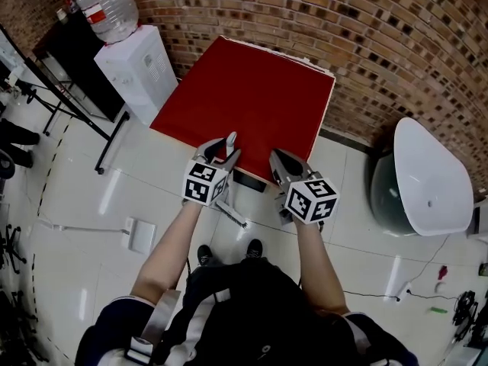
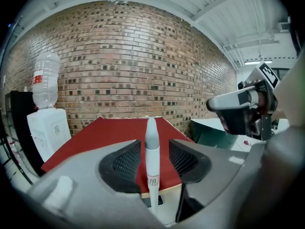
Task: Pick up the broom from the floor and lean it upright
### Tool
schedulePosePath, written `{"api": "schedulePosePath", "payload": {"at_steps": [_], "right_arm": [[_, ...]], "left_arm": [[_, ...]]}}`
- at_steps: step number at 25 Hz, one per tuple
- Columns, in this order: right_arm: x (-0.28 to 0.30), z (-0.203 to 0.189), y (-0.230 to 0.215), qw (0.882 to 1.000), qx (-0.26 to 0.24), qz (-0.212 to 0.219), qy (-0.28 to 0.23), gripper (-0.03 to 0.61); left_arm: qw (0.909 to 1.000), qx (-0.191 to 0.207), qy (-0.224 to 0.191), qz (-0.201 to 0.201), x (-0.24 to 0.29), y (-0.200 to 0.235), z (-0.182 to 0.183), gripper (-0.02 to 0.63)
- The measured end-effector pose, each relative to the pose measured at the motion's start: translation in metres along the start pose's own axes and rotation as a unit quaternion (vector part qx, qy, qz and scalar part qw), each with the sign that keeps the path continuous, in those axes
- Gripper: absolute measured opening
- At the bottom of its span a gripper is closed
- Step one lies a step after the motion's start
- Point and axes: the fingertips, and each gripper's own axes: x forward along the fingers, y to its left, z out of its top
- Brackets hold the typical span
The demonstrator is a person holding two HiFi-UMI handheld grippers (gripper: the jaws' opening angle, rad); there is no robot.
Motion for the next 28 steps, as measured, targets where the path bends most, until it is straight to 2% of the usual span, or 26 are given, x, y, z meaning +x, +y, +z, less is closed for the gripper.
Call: {"api": "schedulePosePath", "payload": {"at_steps": [4, 10, 16, 23, 28], "right_arm": [[0.017, 0.010, 0.030, 1.000, -0.008, 0.017, -0.012, 0.005], [0.021, 0.020, 0.069, 0.998, -0.032, 0.041, -0.019, 0.005], [0.017, 0.017, 0.092, 0.997, -0.068, 0.035, -0.012, 0.005], [0.012, 0.017, 0.108, 0.996, -0.084, 0.022, -0.018, 0.005], [0.008, 0.028, 0.118, 0.995, -0.095, 0.026, -0.033, 0.005]], "left_arm": [[0.9997, -0.011, -0.020, -0.006, -0.022, 0.002, 0.011, 0.190], [0.9964, -0.020, -0.058, -0.058, -0.058, -0.006, 0.036, 0.180], [0.9925, -0.008, -0.092, -0.080, -0.089, -0.018, 0.056, 0.000], [0.9887, -0.006, -0.091, -0.119, -0.112, -0.038, 0.064, 0.002], [0.9876, -0.008, -0.097, -0.123, -0.121, -0.036, 0.072, 0.002]]}}
